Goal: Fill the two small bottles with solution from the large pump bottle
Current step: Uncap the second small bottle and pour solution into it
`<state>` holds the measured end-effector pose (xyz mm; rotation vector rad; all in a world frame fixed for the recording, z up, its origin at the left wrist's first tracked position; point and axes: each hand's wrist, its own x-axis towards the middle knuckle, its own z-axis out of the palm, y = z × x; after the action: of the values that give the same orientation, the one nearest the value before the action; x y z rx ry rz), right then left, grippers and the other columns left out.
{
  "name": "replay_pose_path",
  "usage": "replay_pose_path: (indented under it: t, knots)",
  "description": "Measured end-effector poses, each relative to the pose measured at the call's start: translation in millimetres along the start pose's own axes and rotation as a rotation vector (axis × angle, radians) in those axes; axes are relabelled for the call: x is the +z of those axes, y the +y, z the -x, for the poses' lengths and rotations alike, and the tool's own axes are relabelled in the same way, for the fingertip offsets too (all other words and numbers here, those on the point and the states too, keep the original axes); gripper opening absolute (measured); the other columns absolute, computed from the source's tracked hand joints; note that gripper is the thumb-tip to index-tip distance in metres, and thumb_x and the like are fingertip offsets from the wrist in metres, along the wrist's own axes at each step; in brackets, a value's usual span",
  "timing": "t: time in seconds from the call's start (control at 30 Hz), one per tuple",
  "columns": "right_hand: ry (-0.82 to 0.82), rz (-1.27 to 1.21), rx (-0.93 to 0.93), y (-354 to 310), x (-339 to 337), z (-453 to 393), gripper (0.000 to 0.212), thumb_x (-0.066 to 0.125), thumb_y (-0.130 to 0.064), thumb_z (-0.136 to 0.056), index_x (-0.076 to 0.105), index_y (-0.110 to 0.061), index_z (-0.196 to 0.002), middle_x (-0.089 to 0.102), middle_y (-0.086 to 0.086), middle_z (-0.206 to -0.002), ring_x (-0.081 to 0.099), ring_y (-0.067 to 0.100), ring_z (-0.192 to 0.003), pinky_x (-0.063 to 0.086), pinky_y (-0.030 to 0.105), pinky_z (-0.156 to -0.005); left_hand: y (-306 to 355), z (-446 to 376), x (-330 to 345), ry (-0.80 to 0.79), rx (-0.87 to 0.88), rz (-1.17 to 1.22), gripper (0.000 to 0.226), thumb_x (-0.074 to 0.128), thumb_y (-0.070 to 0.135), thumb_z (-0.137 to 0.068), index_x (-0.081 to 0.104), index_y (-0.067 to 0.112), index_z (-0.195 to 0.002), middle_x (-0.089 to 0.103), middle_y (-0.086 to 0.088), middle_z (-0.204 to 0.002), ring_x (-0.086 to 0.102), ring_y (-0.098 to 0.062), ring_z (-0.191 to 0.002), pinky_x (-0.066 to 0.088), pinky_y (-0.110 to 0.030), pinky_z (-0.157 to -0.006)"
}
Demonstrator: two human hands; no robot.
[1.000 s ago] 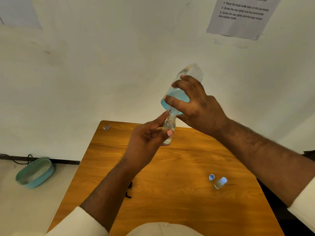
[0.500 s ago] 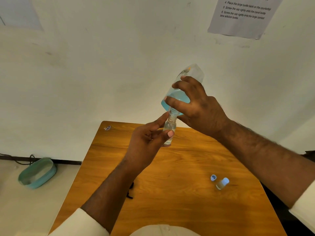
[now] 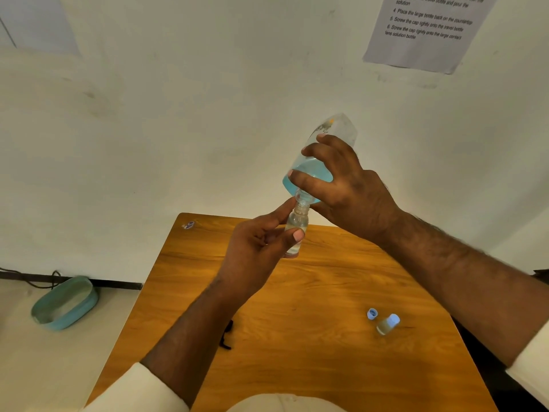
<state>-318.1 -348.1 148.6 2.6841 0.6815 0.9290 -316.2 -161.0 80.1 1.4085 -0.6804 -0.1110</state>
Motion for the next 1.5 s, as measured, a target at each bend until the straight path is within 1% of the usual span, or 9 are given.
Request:
replay_pose_path:
  t: [0.27, 0.4, 0.63, 0.8, 1.0, 1.17, 1.37, 1.47, 1.5]
  knots:
    - [-0.005, -0.001, 0.005, 1.6, 0.6, 1.3, 0.054, 0.079, -0.014, -0.073, 0.054, -0.015, -0.121, 0.053, 0.026, -0.125, 0.044, 0.046, -0.123, 0.056, 0.056, -0.068, -2.1, -1.6, 0.2, -0.005, -0.005, -0.017, 0.050, 0.064, 0.013, -0.091, 0.049, 0.022, -0.138, 0.071, 0.021, -0.111, 0.069, -0.008, -0.103, 0.057, -0.020, -0.071]
    - [-0.007, -0.003, 0.005, 1.7, -1.6, 0.2, 0.054, 0.079, -0.014, -0.072, 0.055, -0.014, -0.120, 0.053, 0.026, -0.125, 0.044, 0.046, -0.122, 0.056, 0.056, -0.068, -1.7, -1.8, 0.8, -0.001, -0.002, -0.015, 0.050, 0.064, 0.012, -0.091, 0.050, 0.020, -0.138, 0.071, 0.019, -0.112, 0.069, -0.009, -0.102, 0.058, -0.021, -0.070]
    - [-0.003, 0.002, -0.001, -0.8, -2.9, -1.4, 0.051, 0.078, -0.014, -0.074, 0.055, -0.014, -0.120, 0.053, 0.025, -0.125, 0.043, 0.045, -0.123, 0.056, 0.055, -0.069, -1.8, -0.6, -0.7, 0.002, 0.006, 0.034, 0.051, 0.063, 0.009, -0.090, 0.049, 0.022, -0.137, 0.072, 0.015, -0.113, 0.070, -0.012, -0.102, 0.058, -0.023, -0.070]
    - [-0.010, 0.001, 0.006, -1.0, -2.2, -1.2, 0.051, 0.078, -0.016, -0.074, 0.056, -0.014, -0.120, 0.053, 0.025, -0.126, 0.043, 0.046, -0.124, 0.056, 0.056, -0.070, -3.0, -0.3, -1.5, 0.001, 0.005, 0.056, 0.051, 0.063, 0.006, -0.090, 0.050, 0.021, -0.137, 0.072, 0.012, -0.114, 0.070, -0.017, -0.104, 0.060, -0.029, -0.072]
    - [0.005, -0.016, 0.007, 0.2, -0.2, -0.6, 0.054, 0.079, -0.017, -0.073, 0.055, -0.014, -0.121, 0.052, 0.025, -0.126, 0.043, 0.045, -0.123, 0.056, 0.055, -0.069, -1.9, 0.1, -1.1, 0.006, 0.022, 0.068, 0.049, 0.063, 0.009, -0.090, 0.052, 0.023, -0.135, 0.072, 0.010, -0.116, 0.069, -0.019, -0.105, 0.060, -0.031, -0.073]
    - [0.002, -0.053, 0.040, -0.7, -1.1, -1.5, 0.052, 0.079, -0.018, -0.073, 0.058, -0.012, -0.120, 0.052, 0.027, -0.126, 0.044, 0.045, -0.122, 0.057, 0.056, -0.069, 0.0, -1.2, 1.1, 0.006, 0.011, 0.061, 0.050, 0.064, 0.014, -0.089, 0.051, 0.020, -0.137, 0.071, 0.011, -0.117, 0.069, -0.016, -0.106, 0.059, -0.028, -0.073]
    - [0.027, -0.072, 0.056, 0.9, -0.5, -2.2, 0.054, 0.081, -0.019, -0.071, 0.058, -0.012, -0.120, 0.052, 0.026, -0.126, 0.045, 0.043, -0.122, 0.057, 0.053, -0.069, 1.7, -2.9, 1.6, 0.020, 0.011, 0.075, 0.052, 0.064, 0.009, -0.089, 0.050, 0.015, -0.139, 0.069, 0.004, -0.121, 0.068, -0.015, -0.107, 0.060, -0.029, -0.074]
    - [0.046, -0.150, 0.132, -1.3, 2.9, -0.5, 0.057, 0.082, -0.021, -0.070, 0.058, -0.011, -0.121, 0.051, 0.024, -0.128, 0.045, 0.039, -0.121, 0.058, 0.047, -0.071, 2.5, -2.8, 3.0, 0.024, 0.032, 0.096, 0.055, 0.065, 0.009, -0.086, 0.049, 0.019, -0.138, 0.069, 0.008, -0.122, 0.068, -0.015, -0.108, 0.061, -0.032, -0.075]
    - [0.060, -0.201, 0.179, -2.6, 4.9, 1.5, 0.059, 0.081, -0.022, -0.070, 0.057, -0.012, -0.123, 0.049, 0.022, -0.129, 0.045, 0.037, -0.121, 0.058, 0.044, -0.073, 2.5, -2.4, 4.2, 0.028, 0.031, 0.105, 0.056, 0.066, 0.010, -0.085, 0.049, 0.018, -0.138, 0.069, 0.007, -0.122, 0.068, -0.015, -0.109, 0.061, -0.034, -0.076]
